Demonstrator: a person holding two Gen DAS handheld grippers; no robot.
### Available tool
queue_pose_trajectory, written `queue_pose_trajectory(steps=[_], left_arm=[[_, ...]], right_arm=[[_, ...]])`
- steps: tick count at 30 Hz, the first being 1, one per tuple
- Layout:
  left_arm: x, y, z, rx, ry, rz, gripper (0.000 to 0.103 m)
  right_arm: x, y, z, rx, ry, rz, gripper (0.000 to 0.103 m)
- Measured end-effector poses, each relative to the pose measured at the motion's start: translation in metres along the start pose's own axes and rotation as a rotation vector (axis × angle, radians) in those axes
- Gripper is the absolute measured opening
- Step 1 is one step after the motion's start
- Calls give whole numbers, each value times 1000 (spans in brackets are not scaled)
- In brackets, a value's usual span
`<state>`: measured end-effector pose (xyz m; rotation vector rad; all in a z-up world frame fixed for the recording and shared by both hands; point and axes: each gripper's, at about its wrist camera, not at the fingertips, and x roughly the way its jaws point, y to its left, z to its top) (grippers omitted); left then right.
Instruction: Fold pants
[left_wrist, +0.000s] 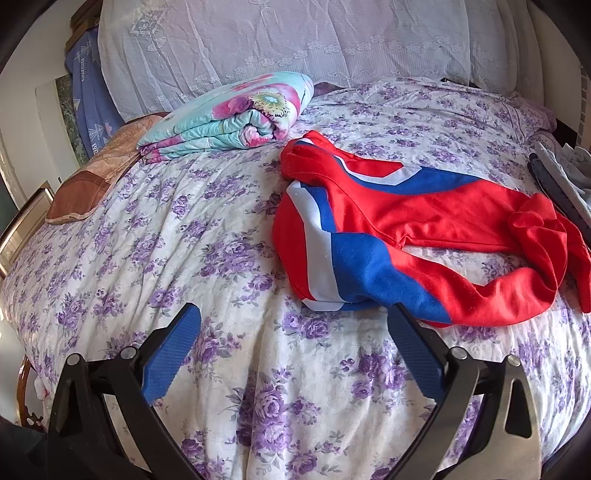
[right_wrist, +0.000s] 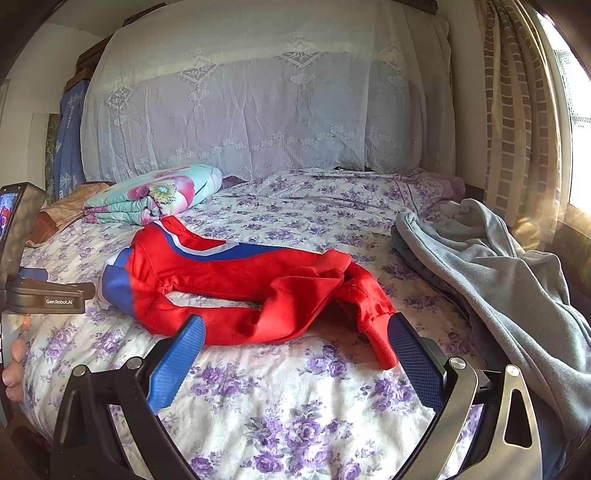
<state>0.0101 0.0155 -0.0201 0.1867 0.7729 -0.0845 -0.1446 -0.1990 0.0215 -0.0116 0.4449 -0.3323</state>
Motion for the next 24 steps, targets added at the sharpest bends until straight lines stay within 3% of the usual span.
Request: queue_pose_trajectory(steps=[16,21,24], left_arm=[[-3,-3,2,-9,9,-3,99],[15,1,2,-34,64,-55,99],[39,9,11,-106,121,-113,99]], right_arm=[[-3,-3,-1,4,-1,10,100],[2,-6,-4,13,17,23,100],[5,-7,-5,11,21,36,100]])
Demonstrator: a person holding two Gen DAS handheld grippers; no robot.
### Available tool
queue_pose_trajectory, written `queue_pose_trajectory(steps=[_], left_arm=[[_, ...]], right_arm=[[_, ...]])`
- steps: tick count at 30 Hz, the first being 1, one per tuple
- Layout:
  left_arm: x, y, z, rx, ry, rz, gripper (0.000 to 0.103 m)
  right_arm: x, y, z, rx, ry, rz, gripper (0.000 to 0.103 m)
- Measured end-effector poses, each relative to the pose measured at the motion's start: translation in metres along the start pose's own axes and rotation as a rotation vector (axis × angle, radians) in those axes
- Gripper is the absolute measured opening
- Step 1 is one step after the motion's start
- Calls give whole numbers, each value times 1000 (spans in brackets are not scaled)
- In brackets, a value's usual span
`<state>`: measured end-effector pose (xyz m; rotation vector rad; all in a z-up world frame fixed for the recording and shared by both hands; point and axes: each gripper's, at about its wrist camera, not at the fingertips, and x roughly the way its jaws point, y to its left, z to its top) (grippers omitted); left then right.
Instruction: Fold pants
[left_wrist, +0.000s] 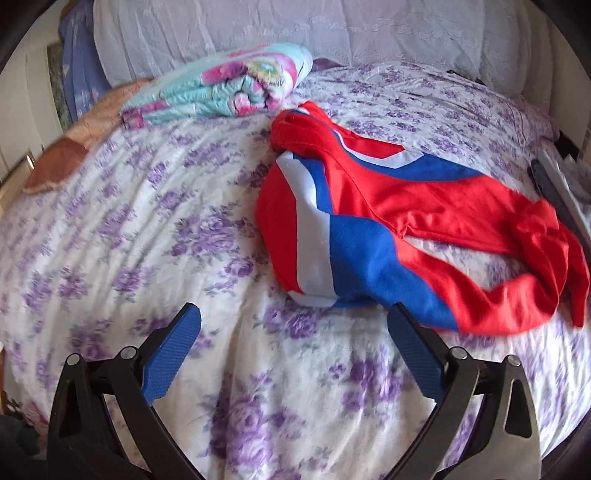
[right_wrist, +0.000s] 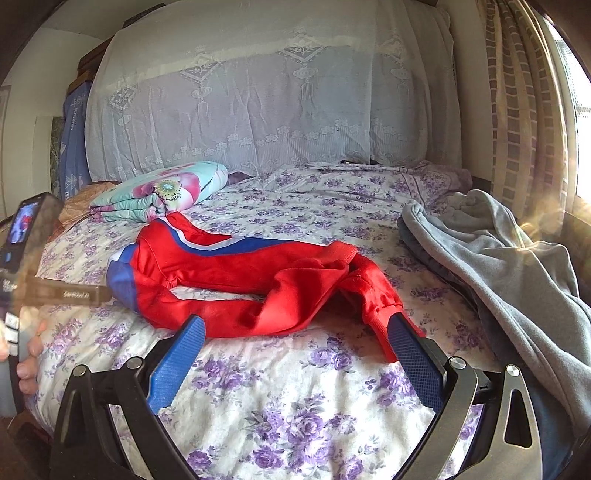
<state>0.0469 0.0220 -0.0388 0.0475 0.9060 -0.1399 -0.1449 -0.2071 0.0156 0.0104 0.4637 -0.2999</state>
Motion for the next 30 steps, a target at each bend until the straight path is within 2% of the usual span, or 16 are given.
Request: queue_pose_trajectory(steps=[4,6,7,9,10,12,13,15,17,18,20,22,24,26,29,30], left_arm=[[31,8,27,-128,36,-117,99],[57,2,42,-181,103,-202,97],[63,-6,46,-182,110,-223,78],[61,-34,54,-88,77,-155,37],[48,-57,55,8,11,-95,37],[23,-101,49,183,-123,-9,37],[10,-129,41,297,-166,-7,37],[3,-159,26,407,-136,-106,38],[2,-168,15,445,-117,-172,38],[1,-165,9,451,-118,-201,44],[-4,-152,5,427,-125,-248,58],[-15,-129,2,377,-150,-262,82],[-28,-92,3,284,-177,-241,91],[-22,-55,15,161,-136,-274,91],[7,16,27,-108,22,-449,91],[18,30,28,-164,60,-473,90]], right_arm=[[5,-2,-1,0,12,-9,100],[9,-5,0,4,26,-15,100],[10,-6,1,3,29,-19,100],[10,-9,3,-10,32,-37,100],[10,-10,4,-19,27,-50,100],[8,-13,8,-38,12,-89,100],[8,-16,10,-40,4,-108,100],[6,-25,17,-26,-16,-140,100],[3,-33,24,-1,-38,-163,100],[2,-37,27,6,-48,-172,100],[3,-39,30,2,-54,-185,100],[6,-37,30,-13,-47,-184,100],[11,-32,29,-33,-28,-167,100],[14,-26,27,-51,-19,-153,100],[16,-17,26,-61,-20,-129,100],[17,-15,25,-62,-20,-120,100]])
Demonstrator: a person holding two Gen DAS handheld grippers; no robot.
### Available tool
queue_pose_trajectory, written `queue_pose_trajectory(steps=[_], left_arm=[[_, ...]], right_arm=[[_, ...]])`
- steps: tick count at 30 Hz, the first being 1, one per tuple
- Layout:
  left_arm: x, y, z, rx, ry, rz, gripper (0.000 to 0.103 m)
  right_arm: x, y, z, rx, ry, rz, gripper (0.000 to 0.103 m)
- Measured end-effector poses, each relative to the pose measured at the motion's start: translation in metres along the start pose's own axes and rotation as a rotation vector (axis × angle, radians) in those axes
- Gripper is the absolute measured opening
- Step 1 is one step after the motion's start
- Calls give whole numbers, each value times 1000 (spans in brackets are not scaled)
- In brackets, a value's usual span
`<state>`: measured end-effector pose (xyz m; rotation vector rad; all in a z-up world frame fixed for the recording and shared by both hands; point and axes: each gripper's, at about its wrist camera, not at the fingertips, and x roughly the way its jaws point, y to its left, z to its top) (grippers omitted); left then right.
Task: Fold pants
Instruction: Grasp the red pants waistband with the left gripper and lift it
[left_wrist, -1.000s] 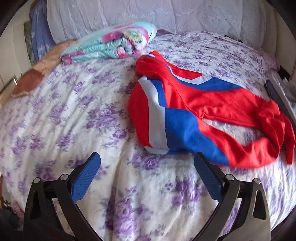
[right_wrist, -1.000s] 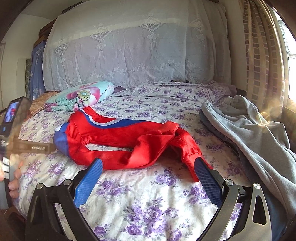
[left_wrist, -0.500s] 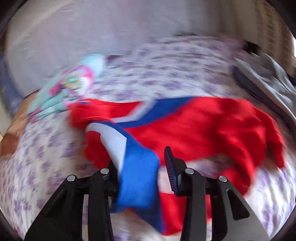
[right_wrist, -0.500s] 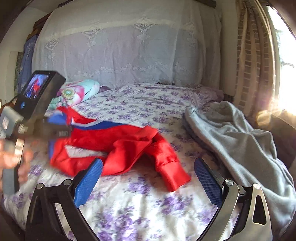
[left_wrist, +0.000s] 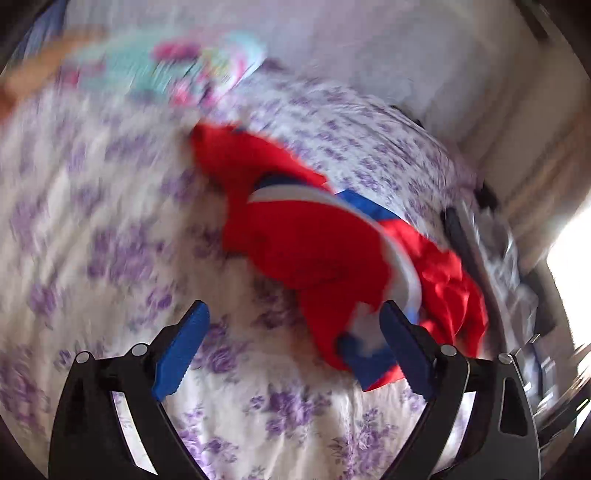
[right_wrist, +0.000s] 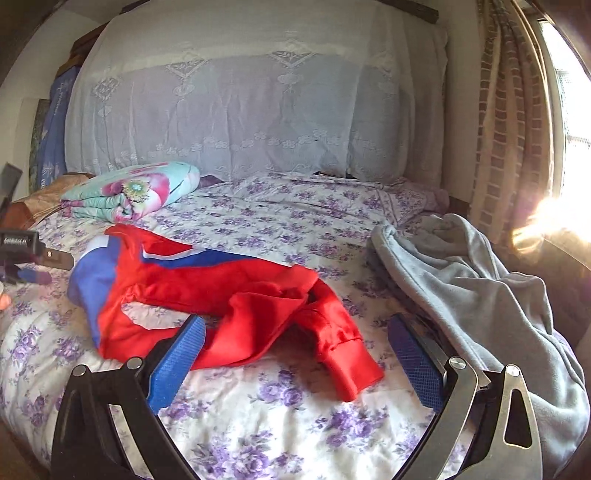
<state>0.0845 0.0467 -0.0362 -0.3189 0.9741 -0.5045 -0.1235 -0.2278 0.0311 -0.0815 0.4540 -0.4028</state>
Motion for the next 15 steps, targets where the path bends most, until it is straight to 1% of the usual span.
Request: queue_pose_trajectory(steps=[1,2,3,4,6,8,9,11,14,15], left_arm=[[6,19,3,-76,26,-22,90],[12,28,5,-113,41,-41,90],[19,34,6,-145,61,-63,90],[27,37,7,-182,82,-100,90],[41,36,9,-218,102,-166,90],[57,35,14,-270,98,-207,89],[63,37,16,-296,95,-214,84],[78,46,22,-383,100,-273,84],[91,44,34,-420,91,-326,79],[93,45,36,-431,92,-333,76]], right_arm=[[0,2,0,-2,-1,7,100],[0,6,-1,-6,-2,15,100],[0,8,-2,-11,0,21,100],[-1,11,-2,-18,2,28,100],[-2,15,-3,-38,0,35,100],[-6,17,-4,-58,-11,25,100],[-7,17,-3,-64,-17,19,100],[-11,15,-4,-68,-27,9,100],[-13,10,-6,-67,-29,-13,100],[-12,7,-6,-64,-24,-17,100]])
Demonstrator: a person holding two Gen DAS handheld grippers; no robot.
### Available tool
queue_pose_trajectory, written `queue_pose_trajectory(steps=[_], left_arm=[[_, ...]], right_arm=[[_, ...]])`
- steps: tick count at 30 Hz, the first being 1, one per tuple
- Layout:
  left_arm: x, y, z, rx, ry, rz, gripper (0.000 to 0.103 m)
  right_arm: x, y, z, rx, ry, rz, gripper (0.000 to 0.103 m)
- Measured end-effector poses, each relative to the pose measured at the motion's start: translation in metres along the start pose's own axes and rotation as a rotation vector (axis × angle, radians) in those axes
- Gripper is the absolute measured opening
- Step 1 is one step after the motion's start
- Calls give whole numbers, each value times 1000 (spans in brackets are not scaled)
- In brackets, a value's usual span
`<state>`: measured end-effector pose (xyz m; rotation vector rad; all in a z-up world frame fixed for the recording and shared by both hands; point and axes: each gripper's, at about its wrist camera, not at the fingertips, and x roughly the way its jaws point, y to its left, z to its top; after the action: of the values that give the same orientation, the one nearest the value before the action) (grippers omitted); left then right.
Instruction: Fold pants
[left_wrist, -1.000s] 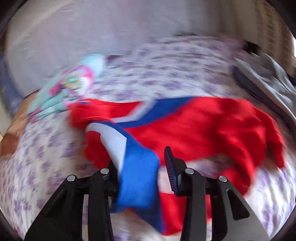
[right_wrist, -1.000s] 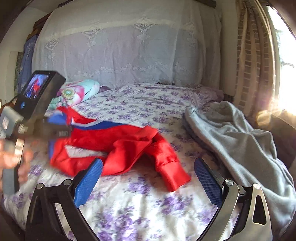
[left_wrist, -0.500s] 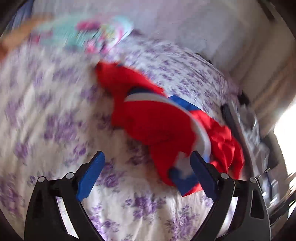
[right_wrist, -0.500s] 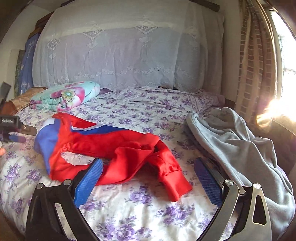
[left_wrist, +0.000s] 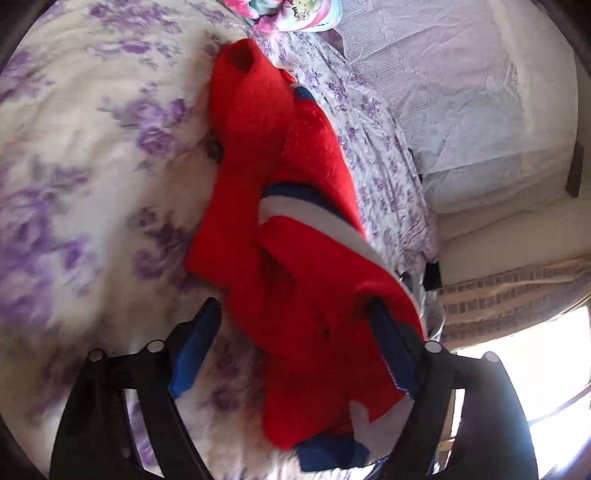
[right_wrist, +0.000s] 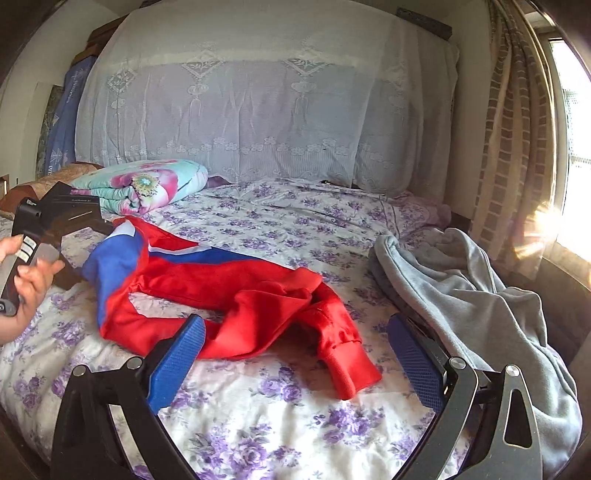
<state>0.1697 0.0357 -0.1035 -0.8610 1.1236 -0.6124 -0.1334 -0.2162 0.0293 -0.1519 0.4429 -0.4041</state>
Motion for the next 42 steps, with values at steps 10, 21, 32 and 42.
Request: queue_pose_trajectory(steps=[10,21,32,42], left_arm=[[-5,3,4,-64,-162,45,39],[-162,-47,-31,242,-471,235,31],[-170,29,-41,193,-259,461,85],[-150,47,-41,157,-239,434,87]], right_arm=[[7,-1,-4,6,22,27,100],[15,10,14,-20,8,90,100],[101,98,153,-134,134,669,100],[270,304,174,-469,442,851,98]])
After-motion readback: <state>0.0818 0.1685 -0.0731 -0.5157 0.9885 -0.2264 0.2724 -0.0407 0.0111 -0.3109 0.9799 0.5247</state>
